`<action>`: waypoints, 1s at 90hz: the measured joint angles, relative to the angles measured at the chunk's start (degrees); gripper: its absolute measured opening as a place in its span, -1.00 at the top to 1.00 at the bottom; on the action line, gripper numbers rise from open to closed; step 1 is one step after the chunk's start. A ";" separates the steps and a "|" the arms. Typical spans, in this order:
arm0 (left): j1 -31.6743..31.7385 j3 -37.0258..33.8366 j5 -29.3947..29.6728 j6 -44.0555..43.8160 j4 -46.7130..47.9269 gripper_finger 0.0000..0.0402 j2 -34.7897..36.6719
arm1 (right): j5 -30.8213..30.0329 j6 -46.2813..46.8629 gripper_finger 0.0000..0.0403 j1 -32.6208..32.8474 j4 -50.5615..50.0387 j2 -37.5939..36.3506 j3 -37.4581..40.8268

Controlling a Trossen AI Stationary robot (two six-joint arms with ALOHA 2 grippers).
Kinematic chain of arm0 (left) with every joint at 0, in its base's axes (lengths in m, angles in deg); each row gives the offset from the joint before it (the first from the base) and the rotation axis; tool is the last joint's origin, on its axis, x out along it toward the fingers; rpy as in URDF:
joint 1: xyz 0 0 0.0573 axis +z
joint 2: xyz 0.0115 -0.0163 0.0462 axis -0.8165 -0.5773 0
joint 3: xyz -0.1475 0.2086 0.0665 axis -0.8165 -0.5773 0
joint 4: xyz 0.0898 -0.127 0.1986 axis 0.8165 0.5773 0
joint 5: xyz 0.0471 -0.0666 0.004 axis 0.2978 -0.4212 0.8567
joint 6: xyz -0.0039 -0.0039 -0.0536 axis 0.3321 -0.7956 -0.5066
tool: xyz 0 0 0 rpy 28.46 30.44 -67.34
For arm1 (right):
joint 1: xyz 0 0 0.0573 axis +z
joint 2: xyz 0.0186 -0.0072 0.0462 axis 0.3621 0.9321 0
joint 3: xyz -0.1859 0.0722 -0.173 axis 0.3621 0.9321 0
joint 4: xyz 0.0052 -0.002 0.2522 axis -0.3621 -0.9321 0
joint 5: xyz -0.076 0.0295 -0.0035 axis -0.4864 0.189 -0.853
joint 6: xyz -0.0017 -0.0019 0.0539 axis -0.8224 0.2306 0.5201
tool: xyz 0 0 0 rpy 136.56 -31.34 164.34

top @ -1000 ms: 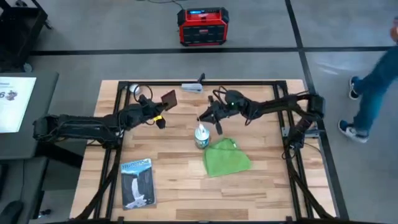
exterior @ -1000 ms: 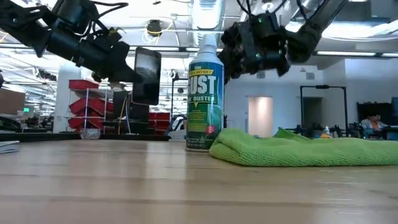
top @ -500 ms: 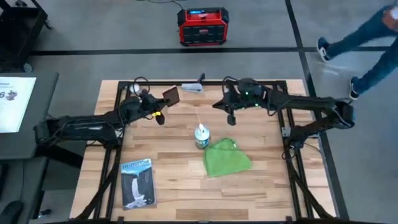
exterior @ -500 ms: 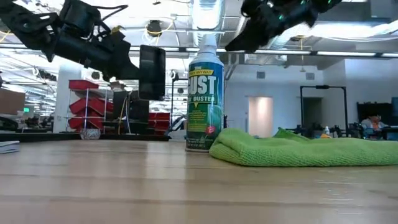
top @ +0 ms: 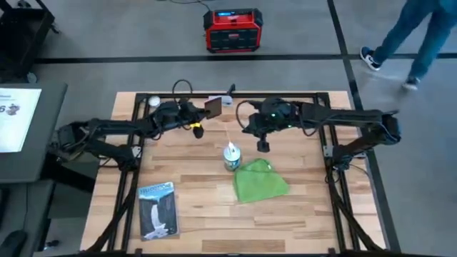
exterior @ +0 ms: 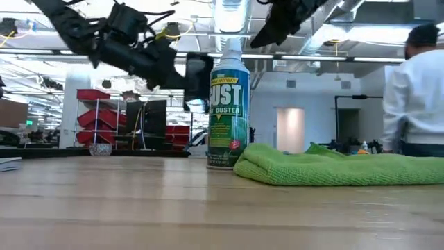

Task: Apply microfiber cloth
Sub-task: Spray the pink cellphone using the spray bottle

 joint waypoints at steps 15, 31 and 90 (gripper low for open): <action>1.23 1.21 -0.06 0.02 0.86 0.99 -3.39 | 0.00 -0.02 1.00 0.52 -3.75 3.81 -4.65; 2.45 0.78 0.12 -1.54 0.91 0.99 -4.24 | -0.01 -0.86 1.00 2.06 -6.27 7.56 -8.43; 1.36 0.78 2.57 -3.60 0.19 0.99 -3.47 | 0.00 0.02 1.00 3.26 -7.97 8.92 -11.97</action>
